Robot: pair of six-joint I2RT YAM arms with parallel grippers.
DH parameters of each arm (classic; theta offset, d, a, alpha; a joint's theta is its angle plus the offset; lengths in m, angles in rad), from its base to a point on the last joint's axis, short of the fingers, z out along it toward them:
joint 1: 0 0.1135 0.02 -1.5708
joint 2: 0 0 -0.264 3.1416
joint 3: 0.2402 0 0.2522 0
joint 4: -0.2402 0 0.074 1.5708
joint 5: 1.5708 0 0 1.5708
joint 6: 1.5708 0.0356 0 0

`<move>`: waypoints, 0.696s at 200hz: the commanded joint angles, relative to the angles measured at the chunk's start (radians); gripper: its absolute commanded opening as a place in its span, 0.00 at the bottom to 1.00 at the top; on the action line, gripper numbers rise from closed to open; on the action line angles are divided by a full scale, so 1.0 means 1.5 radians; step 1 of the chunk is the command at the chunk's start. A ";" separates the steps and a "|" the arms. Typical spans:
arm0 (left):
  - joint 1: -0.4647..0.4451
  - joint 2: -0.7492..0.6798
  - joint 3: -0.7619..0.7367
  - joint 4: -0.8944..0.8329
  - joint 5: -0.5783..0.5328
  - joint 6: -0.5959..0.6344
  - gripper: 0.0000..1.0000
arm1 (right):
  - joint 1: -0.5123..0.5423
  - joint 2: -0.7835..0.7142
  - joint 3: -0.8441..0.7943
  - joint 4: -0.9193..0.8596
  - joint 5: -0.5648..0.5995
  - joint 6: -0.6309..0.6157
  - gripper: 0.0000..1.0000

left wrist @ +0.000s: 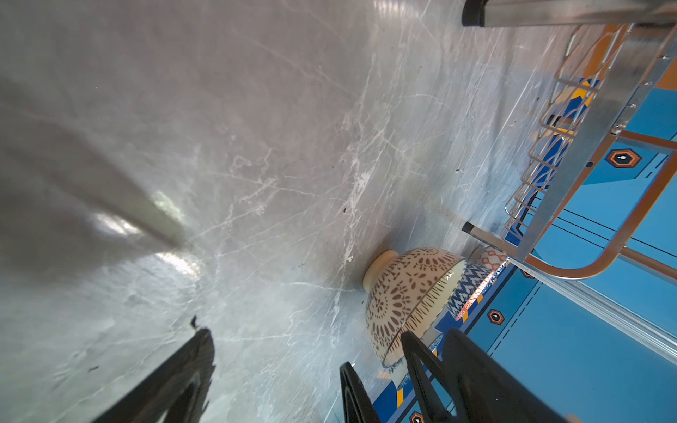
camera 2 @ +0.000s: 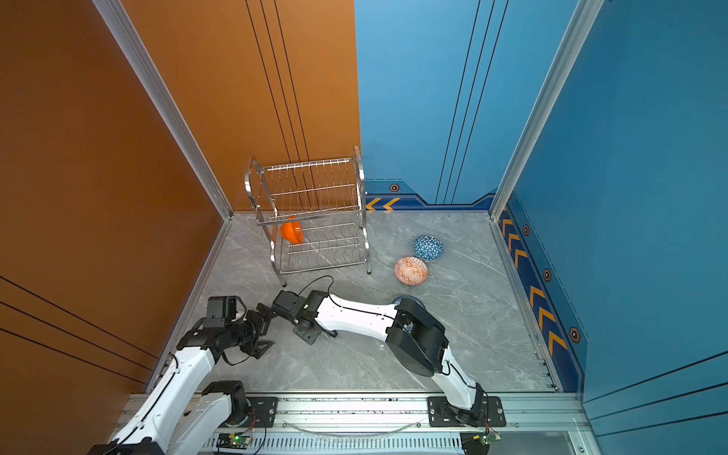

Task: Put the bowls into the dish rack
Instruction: 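Lower the right gripper onto the white-and-maroon bowl's rim and close it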

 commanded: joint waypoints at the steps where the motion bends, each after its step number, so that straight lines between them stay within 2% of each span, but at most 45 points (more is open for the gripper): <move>1: 0.005 -0.008 -0.009 -0.022 0.018 0.019 0.98 | 0.000 0.017 0.028 -0.034 0.034 -0.011 0.53; 20: 0.006 -0.011 -0.012 -0.024 0.020 0.021 0.98 | 0.000 0.032 0.036 -0.044 0.041 -0.020 0.49; 69: 0.007 -0.015 -0.014 -0.026 0.021 0.021 0.98 | -0.003 0.044 0.075 -0.048 0.045 -0.031 0.21; 96: 0.008 -0.011 -0.012 -0.026 0.018 0.022 0.98 | -0.009 0.042 0.083 -0.047 0.025 -0.032 0.12; 139: 0.008 -0.002 -0.007 -0.026 0.016 0.026 0.98 | -0.018 0.047 0.088 -0.047 0.003 -0.032 0.07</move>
